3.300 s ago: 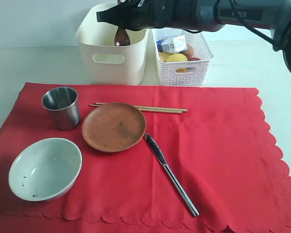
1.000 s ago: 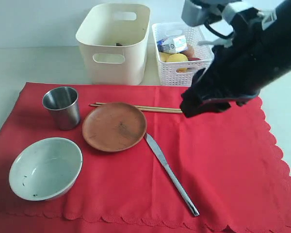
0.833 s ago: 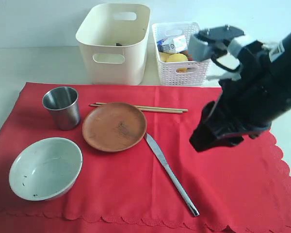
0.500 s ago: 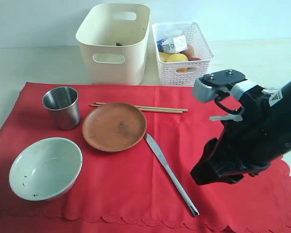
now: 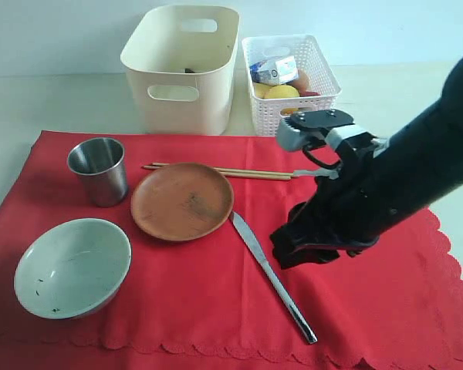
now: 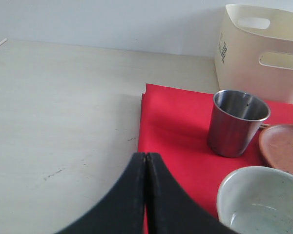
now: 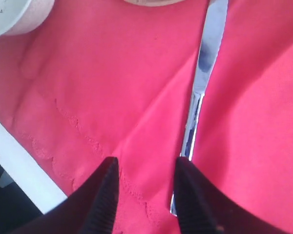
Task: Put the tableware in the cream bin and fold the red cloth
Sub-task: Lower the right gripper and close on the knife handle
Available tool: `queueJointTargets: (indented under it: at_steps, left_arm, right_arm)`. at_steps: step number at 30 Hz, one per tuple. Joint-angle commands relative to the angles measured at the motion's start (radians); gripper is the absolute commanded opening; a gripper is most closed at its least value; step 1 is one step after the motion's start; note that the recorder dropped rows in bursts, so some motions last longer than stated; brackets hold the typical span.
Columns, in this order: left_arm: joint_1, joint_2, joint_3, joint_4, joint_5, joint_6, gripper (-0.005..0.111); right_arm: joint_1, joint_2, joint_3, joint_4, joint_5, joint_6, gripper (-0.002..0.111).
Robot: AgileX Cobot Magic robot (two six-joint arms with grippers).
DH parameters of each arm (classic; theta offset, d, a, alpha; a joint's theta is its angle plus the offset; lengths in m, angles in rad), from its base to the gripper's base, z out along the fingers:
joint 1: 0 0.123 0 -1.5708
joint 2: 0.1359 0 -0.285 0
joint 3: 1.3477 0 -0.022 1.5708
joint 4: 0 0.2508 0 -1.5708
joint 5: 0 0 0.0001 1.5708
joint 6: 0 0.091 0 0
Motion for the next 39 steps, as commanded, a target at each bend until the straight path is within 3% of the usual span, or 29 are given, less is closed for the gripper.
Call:
queueJointTargets:
  at_steps: [1, 5, 8, 21, 39]
  left_arm:
    - [0.004, -0.006, 0.003, -0.005, -0.009, 0.000, 0.000]
    - [0.004, -0.006, 0.003, -0.005, -0.009, 0.000, 0.000]
    - [0.004, -0.006, 0.003, -0.005, -0.009, 0.000, 0.000]
    - [0.004, -0.006, 0.003, -0.005, -0.009, 0.000, 0.000]
    - [0.004, -0.006, 0.003, -0.005, -0.009, 0.000, 0.000]
  right_arm:
    - [0.050, 0.101, -0.076, -0.107, 0.007, 0.059, 0.037]
    - [0.152, 0.186, -0.137, -0.411, 0.010, 0.304, 0.037]
    - [0.187, 0.237, -0.172, -0.521, 0.029, 0.422, 0.037]
    - [0.187, 0.370, -0.277, -0.498, 0.051, 0.424, 0.037]
    - [0.198, 0.450, -0.288, -0.519, 0.019, 0.462, 0.037]
